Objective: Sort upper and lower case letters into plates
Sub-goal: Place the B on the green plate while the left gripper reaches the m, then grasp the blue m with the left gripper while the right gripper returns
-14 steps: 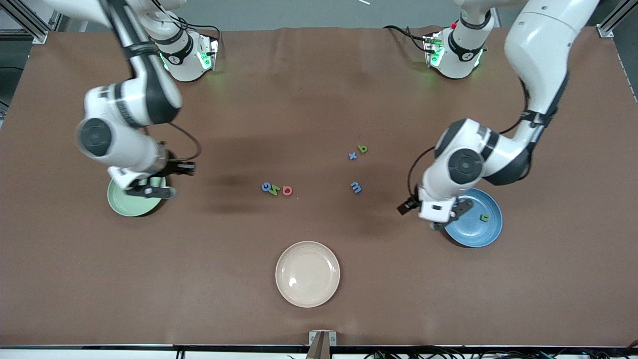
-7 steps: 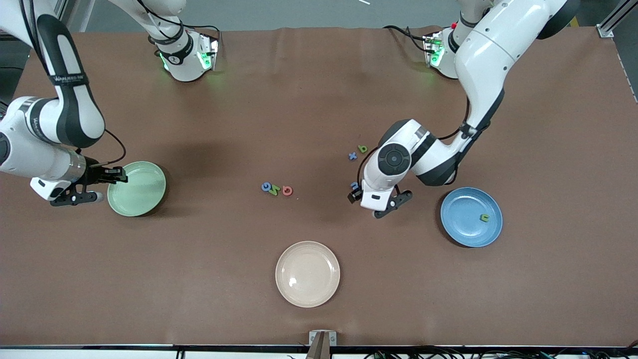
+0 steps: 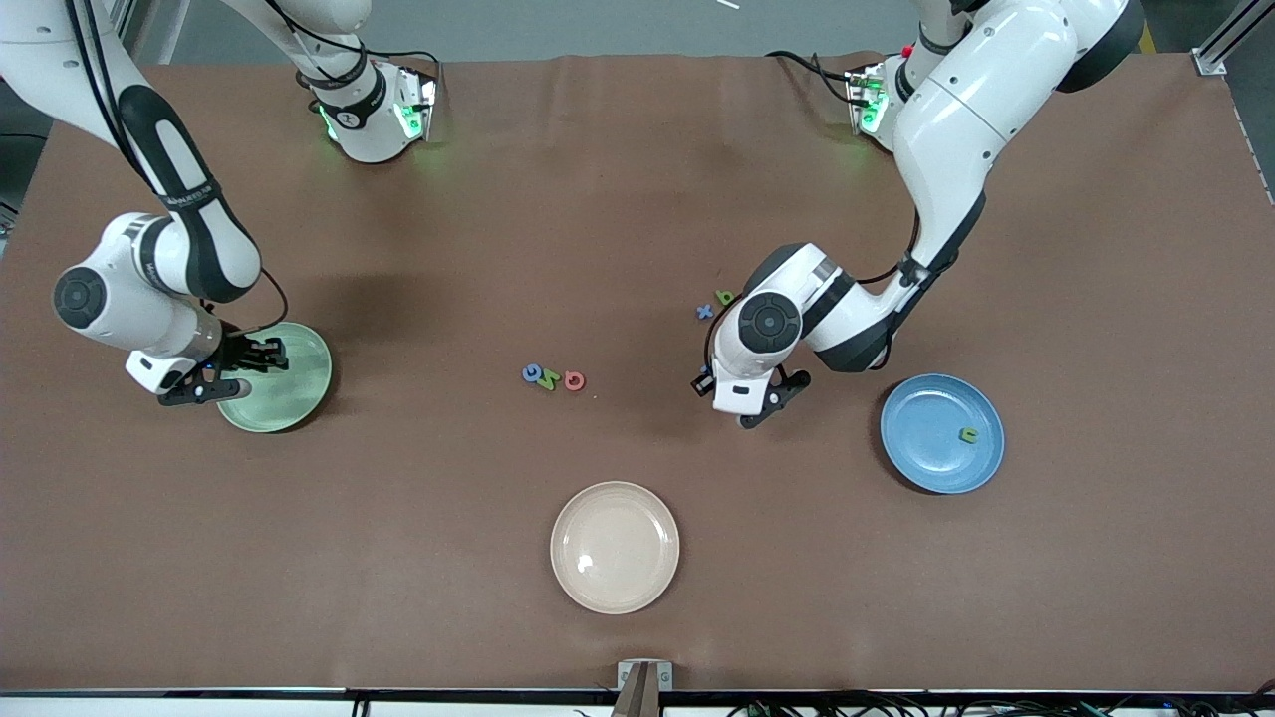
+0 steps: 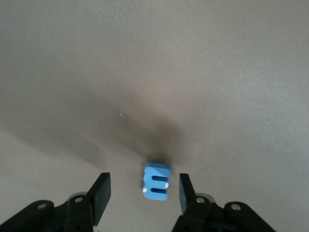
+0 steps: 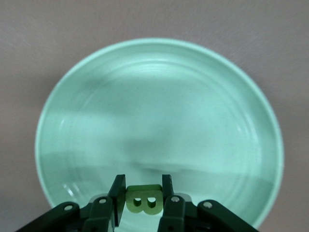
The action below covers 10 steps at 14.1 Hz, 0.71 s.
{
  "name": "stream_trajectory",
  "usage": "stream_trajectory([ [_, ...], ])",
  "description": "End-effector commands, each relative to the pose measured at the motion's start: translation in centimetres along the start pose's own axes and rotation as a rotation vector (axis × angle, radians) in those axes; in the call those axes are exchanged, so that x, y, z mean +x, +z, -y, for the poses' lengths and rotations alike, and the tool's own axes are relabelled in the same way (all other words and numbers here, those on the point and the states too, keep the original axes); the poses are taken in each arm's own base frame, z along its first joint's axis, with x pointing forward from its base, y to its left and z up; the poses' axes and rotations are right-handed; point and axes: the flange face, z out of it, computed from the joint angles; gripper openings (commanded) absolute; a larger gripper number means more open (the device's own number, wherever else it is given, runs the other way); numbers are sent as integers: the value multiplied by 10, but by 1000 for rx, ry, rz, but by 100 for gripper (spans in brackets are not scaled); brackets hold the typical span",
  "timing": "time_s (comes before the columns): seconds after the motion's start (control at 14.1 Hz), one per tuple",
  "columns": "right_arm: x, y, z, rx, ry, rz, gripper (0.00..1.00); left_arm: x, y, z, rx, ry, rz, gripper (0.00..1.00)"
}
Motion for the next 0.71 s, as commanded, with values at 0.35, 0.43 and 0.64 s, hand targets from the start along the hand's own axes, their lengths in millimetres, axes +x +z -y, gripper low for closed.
stream_trajectory([
  [0.35,-5,15,3,5,-10,12,86,-10,23,-7,-33,-39,0,58],
  [0.43,-4,9,3,3,-9,13,100,-10,25,-7,-30,-39,2,50],
  [0.64,7,-50,19,-5,12,59,100,-9,27,-6,-27,-41,5,21],
])
